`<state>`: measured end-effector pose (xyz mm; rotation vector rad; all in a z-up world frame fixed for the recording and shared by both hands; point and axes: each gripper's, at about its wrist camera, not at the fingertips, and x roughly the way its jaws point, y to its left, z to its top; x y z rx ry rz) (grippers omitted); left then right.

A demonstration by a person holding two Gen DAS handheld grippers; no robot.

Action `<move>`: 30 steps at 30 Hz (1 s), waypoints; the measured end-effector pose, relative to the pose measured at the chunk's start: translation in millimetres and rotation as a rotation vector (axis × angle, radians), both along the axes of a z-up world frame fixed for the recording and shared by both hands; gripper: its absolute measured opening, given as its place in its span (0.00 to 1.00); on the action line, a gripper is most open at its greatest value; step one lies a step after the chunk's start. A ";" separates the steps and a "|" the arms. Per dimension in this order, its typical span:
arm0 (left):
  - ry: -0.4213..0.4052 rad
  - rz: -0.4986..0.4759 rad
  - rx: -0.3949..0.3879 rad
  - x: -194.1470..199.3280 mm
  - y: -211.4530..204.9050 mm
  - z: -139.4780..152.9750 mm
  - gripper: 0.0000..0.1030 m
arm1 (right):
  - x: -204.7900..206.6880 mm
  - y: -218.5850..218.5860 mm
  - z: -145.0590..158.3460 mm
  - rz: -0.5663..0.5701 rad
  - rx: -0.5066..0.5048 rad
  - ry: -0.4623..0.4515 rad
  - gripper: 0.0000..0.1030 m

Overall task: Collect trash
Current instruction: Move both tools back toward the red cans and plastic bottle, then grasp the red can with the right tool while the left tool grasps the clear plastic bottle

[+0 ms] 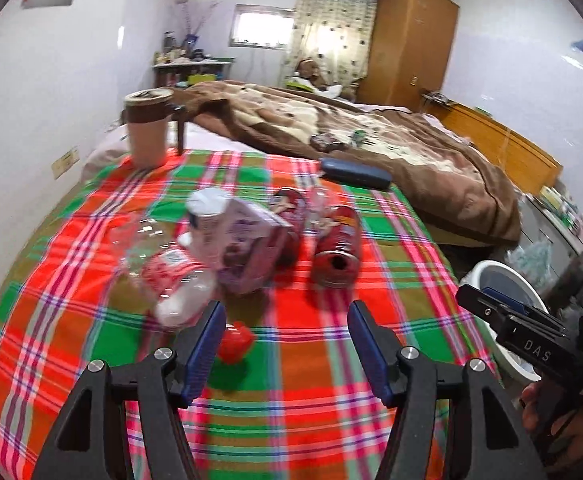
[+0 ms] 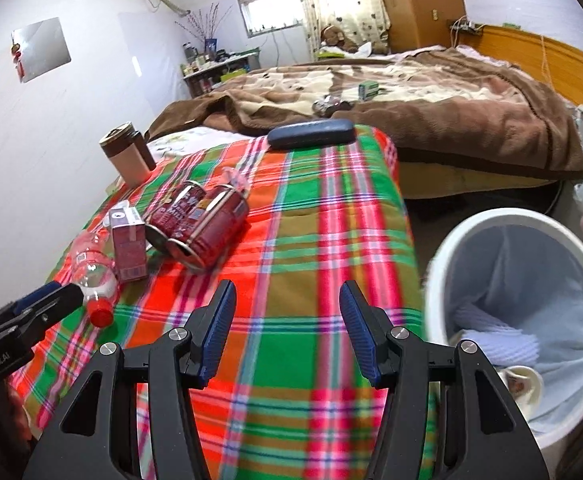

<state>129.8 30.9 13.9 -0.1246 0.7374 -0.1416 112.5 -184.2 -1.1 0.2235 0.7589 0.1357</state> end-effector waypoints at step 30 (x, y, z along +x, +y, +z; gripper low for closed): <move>0.103 0.216 -0.125 66.8 83.1 -25.5 0.63 | 104.3 52.5 -16.9 0.029 0.143 0.159 0.66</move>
